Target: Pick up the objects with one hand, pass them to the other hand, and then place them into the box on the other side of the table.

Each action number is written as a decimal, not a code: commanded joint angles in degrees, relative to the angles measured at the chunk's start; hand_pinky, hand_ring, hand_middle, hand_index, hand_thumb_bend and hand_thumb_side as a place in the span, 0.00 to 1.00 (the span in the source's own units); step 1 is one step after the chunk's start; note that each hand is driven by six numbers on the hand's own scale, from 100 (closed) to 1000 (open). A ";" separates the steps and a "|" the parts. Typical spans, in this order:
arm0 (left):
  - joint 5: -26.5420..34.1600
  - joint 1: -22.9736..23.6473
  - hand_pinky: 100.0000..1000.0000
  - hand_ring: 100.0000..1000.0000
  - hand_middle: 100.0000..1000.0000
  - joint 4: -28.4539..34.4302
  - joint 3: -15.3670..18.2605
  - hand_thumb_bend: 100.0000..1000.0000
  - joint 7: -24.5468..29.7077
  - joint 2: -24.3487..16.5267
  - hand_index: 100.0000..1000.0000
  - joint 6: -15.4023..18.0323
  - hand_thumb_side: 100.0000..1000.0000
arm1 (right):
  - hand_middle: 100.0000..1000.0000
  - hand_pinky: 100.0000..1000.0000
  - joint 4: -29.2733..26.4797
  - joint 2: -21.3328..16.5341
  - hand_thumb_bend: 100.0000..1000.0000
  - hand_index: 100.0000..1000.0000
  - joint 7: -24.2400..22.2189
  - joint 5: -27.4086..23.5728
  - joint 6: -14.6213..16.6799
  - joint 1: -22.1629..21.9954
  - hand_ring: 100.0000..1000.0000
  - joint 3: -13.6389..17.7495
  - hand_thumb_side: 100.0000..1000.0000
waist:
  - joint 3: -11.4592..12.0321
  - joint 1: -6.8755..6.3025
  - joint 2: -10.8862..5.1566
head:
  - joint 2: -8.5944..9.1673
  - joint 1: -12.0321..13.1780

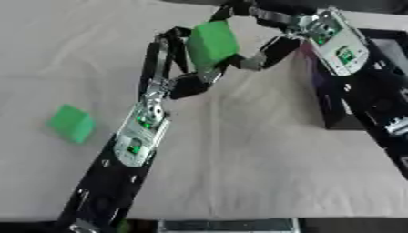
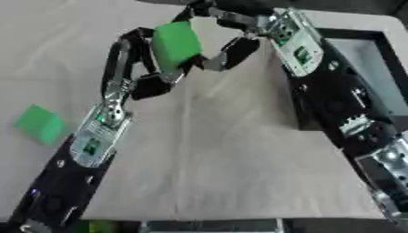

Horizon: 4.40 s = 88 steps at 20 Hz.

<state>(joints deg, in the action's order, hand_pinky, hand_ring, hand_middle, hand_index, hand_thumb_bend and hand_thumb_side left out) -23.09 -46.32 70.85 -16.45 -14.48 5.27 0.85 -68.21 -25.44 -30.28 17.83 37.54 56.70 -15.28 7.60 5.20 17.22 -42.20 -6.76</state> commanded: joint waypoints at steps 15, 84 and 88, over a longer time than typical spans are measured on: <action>-4.82 -0.60 0.57 0.51 0.48 0.74 0.18 0.22 0.28 0.13 0.69 -0.18 0.08 | 0.48 0.97 -1.48 -1.63 0.02 0.58 -12.37 -3.86 9.27 0.76 0.80 1.00 0.18 | 0.01 -0.36 -1.15 | -0.13 -0.21; -8.17 2.19 0.72 0.73 0.72 0.52 2.34 0.68 -2.21 -6.85 0.85 -0.06 0.75 | 0.42 0.94 -1.13 -15.86 0.00 0.49 -0.17 -3.63 -1.60 -9.96 0.73 13.67 0.06 | -5.24 -4.39 -4.30 | 1.19 -3.15; -8.04 2.05 0.72 0.73 0.72 0.87 2.25 0.68 -2.14 -7.12 0.85 -0.10 0.74 | 0.43 0.95 0.88 -18.22 0.00 0.50 1.27 -4.16 -2.97 -11.23 0.73 16.16 0.04 | -5.07 -4.38 -4.26 | 1.02 -3.57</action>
<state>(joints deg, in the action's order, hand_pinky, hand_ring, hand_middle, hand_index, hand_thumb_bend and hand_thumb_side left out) -31.33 -43.38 70.27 -14.29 -16.60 -1.18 0.84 -67.40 -40.64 -29.44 13.84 34.74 44.75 -0.55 2.54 0.74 14.83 -41.65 -10.08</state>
